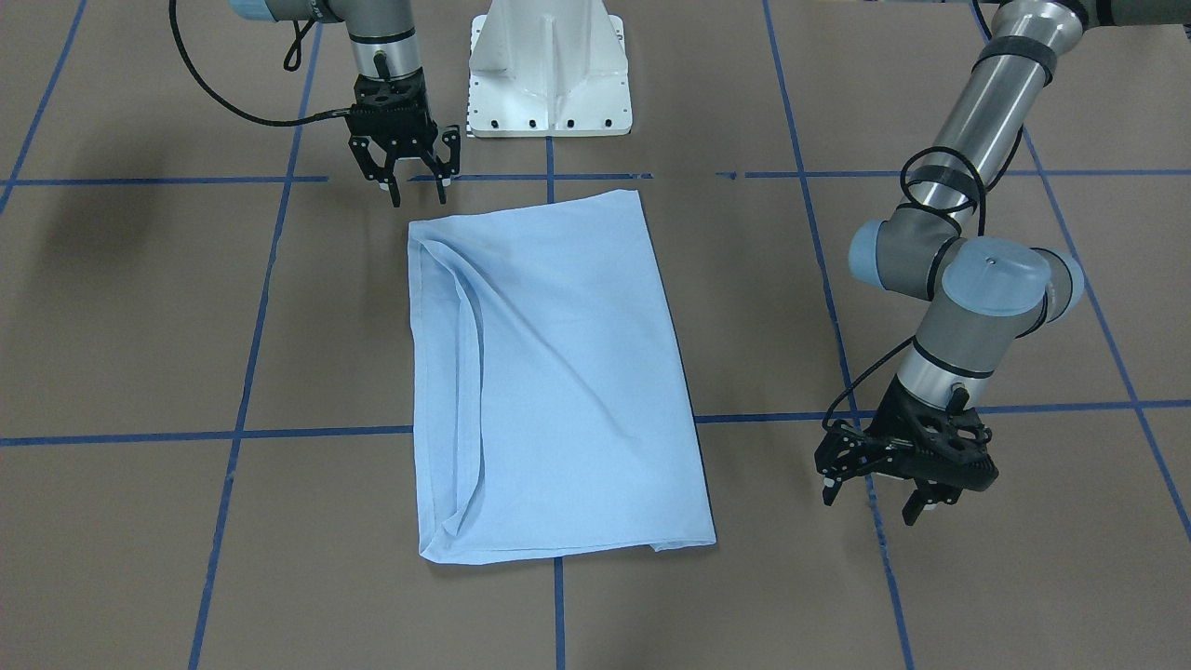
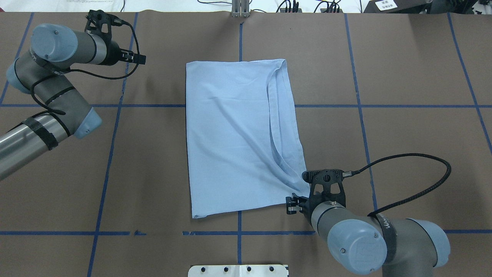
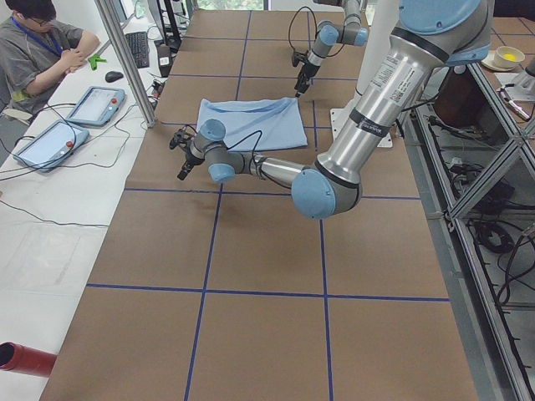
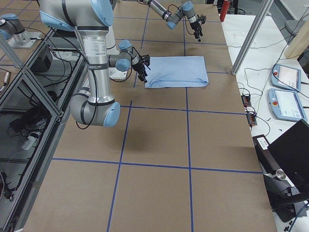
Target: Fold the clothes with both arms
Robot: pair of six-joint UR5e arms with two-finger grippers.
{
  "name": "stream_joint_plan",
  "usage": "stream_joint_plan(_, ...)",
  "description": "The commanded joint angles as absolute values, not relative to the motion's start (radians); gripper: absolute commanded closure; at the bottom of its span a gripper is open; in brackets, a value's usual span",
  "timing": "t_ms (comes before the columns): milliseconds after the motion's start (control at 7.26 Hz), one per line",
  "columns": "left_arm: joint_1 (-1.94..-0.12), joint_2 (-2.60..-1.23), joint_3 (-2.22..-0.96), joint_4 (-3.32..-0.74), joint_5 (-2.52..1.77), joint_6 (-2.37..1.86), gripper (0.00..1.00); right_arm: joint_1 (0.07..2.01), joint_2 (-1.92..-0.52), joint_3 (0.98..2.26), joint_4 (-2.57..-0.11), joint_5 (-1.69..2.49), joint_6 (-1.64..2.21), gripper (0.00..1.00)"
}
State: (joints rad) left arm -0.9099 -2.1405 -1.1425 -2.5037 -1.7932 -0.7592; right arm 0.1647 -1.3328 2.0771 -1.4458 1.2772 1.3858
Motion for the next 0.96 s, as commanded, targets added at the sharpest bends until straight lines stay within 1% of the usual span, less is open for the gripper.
stream_joint_plan(0,-0.907,-2.14,-1.144,-2.503,-1.793,-0.761,0.0,0.302,-1.196,1.969,-1.424,1.389,1.278,0.02)
stream_joint_plan(138,-0.907,-2.14,-1.149,-2.503,-1.795,-0.77,0.0,0.343,-1.137,1.888,-1.422,1.41,1.172,0.19)
stream_joint_plan(276,-0.905,-2.14,-1.149,-2.503,-1.795,-0.772,0.0,0.365,-1.132,1.855,-1.42,1.429,1.084,0.25)
stream_joint_plan(551,-0.902,-2.14,-1.149,-2.503,-1.795,-0.773,0.0,0.364,-1.132,1.841,-1.425,1.44,1.078,0.33)
stream_joint_plan(827,-0.899,-2.132,-1.149,-2.505,-1.795,-0.773,0.0,0.35,-1.127,1.806,-1.422,1.44,1.077,0.37)
